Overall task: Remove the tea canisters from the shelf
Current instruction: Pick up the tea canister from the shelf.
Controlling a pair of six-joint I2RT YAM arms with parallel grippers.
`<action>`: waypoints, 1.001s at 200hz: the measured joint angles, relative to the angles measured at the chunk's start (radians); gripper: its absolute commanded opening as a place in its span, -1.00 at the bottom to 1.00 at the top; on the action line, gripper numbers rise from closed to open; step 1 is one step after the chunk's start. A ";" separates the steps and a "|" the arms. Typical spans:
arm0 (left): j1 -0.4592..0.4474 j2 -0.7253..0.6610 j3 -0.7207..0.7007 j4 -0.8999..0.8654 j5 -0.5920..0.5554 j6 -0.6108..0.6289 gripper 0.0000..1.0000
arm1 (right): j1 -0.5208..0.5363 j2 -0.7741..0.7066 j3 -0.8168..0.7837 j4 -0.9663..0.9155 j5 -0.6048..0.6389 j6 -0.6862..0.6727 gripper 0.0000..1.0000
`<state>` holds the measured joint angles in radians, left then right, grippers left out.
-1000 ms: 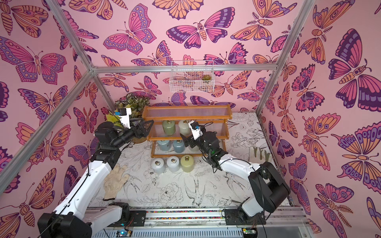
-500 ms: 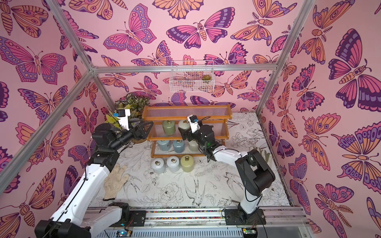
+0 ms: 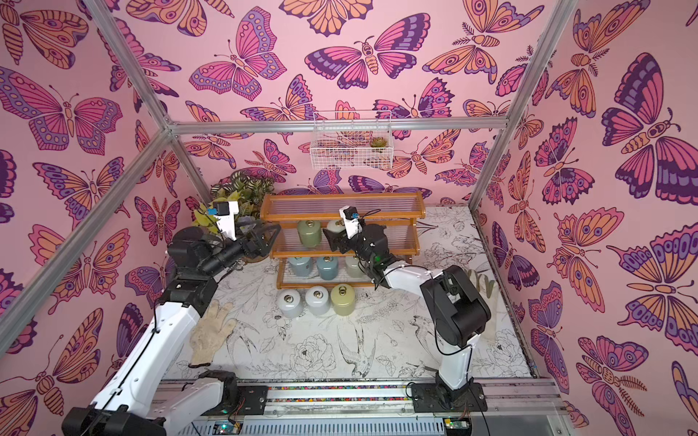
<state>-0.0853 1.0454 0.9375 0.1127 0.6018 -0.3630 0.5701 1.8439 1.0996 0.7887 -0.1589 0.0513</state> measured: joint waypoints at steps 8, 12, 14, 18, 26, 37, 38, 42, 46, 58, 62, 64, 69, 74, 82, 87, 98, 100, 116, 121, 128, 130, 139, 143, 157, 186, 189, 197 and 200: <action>0.000 0.000 0.000 -0.004 0.000 0.001 1.00 | 0.000 0.000 0.001 0.000 0.000 0.000 0.66; 0.000 0.000 0.000 -0.005 0.000 0.001 1.00 | 0.000 0.000 0.001 0.000 -0.001 0.000 0.61; 0.000 0.000 0.000 -0.006 -0.001 0.002 1.00 | 0.000 0.000 0.001 -0.001 -0.003 -0.002 0.58; 0.000 0.000 0.000 -0.008 -0.002 0.003 1.00 | 0.000 0.000 0.001 -0.002 -0.003 0.000 0.53; 0.000 0.000 0.000 -0.009 -0.004 0.004 1.00 | 0.000 0.000 0.001 -0.004 -0.004 -0.003 0.47; 0.000 0.000 0.000 -0.010 -0.008 0.005 1.00 | 0.000 0.000 0.001 -0.005 -0.006 -0.007 0.39; 0.000 0.000 0.000 -0.010 -0.008 0.005 1.00 | 0.000 0.000 0.001 -0.005 -0.006 -0.007 0.39; 0.000 0.000 0.000 -0.010 -0.008 0.006 1.00 | 0.000 0.000 0.001 -0.005 -0.007 -0.007 0.36; 0.000 0.000 0.000 -0.010 -0.009 0.006 1.00 | 0.000 0.000 0.001 -0.005 -0.007 -0.007 0.33; 0.000 0.000 0.000 -0.010 -0.013 0.007 1.00 | 0.000 0.000 0.001 -0.005 -0.007 -0.007 0.27; 0.000 0.000 0.000 -0.010 -0.015 0.007 1.00 | 0.000 0.000 0.001 -0.004 -0.008 -0.007 0.25; 0.000 0.000 0.000 -0.010 -0.015 0.007 1.00 | 0.000 0.000 0.001 -0.004 -0.008 -0.007 0.25; 0.000 0.000 0.000 -0.010 -0.016 0.007 1.00 | 0.000 0.000 0.000 -0.003 -0.008 -0.007 0.23; 0.000 0.000 0.000 -0.010 -0.017 0.007 1.00 | 0.000 0.000 0.000 -0.002 -0.010 -0.007 0.21; 0.000 0.000 0.000 -0.010 -0.018 0.007 1.00 | -0.001 0.000 -0.002 0.001 -0.013 -0.007 0.19; 0.000 0.000 0.000 -0.010 -0.018 0.007 1.00 | -0.001 -0.001 -0.003 0.003 -0.016 -0.007 0.19; 0.000 0.000 0.000 -0.010 -0.019 0.008 1.00 | -0.001 -0.006 -0.012 0.009 -0.023 -0.007 0.18; 0.000 0.000 0.000 -0.010 -0.019 0.008 1.00 | -0.001 -0.008 -0.013 0.009 -0.024 -0.007 0.17; 0.000 0.000 0.000 -0.010 -0.019 0.008 1.00 | -0.002 -0.026 -0.029 0.006 -0.033 -0.007 0.17; 0.000 0.000 0.000 -0.010 -0.019 0.008 1.00 | -0.003 -0.032 -0.034 0.002 -0.036 -0.008 0.16; 0.000 0.000 0.000 -0.010 -0.020 0.010 1.00 | -0.004 -0.040 -0.041 -0.001 -0.039 -0.010 0.16; 0.000 0.000 0.000 -0.010 -0.021 0.011 1.00 | -0.005 -0.043 -0.043 -0.002 -0.041 -0.011 0.16; 0.000 0.000 0.000 -0.011 -0.023 0.012 1.00 | -0.006 -0.056 -0.049 -0.012 -0.051 -0.014 0.16; 0.000 0.000 0.000 -0.011 -0.024 0.014 1.00 | -0.007 -0.063 -0.053 -0.016 -0.055 -0.019 0.16; 0.000 0.000 0.000 -0.014 -0.027 0.015 1.00 | -0.009 -0.090 -0.066 -0.038 -0.079 -0.026 0.15; 0.000 0.000 0.000 -0.017 -0.045 0.016 1.00 | -0.008 -0.149 -0.104 -0.075 -0.167 -0.035 0.15; 0.000 0.000 0.000 -0.017 -0.047 0.016 1.00 | -0.007 -0.155 -0.109 -0.078 -0.178 -0.037 0.15; 0.000 0.001 0.000 -0.017 -0.053 0.015 1.00 | -0.004 -0.170 -0.124 -0.081 -0.201 -0.041 0.15; 0.000 0.002 0.000 -0.017 -0.056 0.015 1.00 | -0.002 -0.175 -0.129 -0.082 -0.210 -0.042 0.16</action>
<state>-0.0853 1.0470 0.9379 0.0959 0.5453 -0.3477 0.5678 1.6684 0.9710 0.7063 -0.3687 0.0093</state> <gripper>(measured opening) 0.999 0.793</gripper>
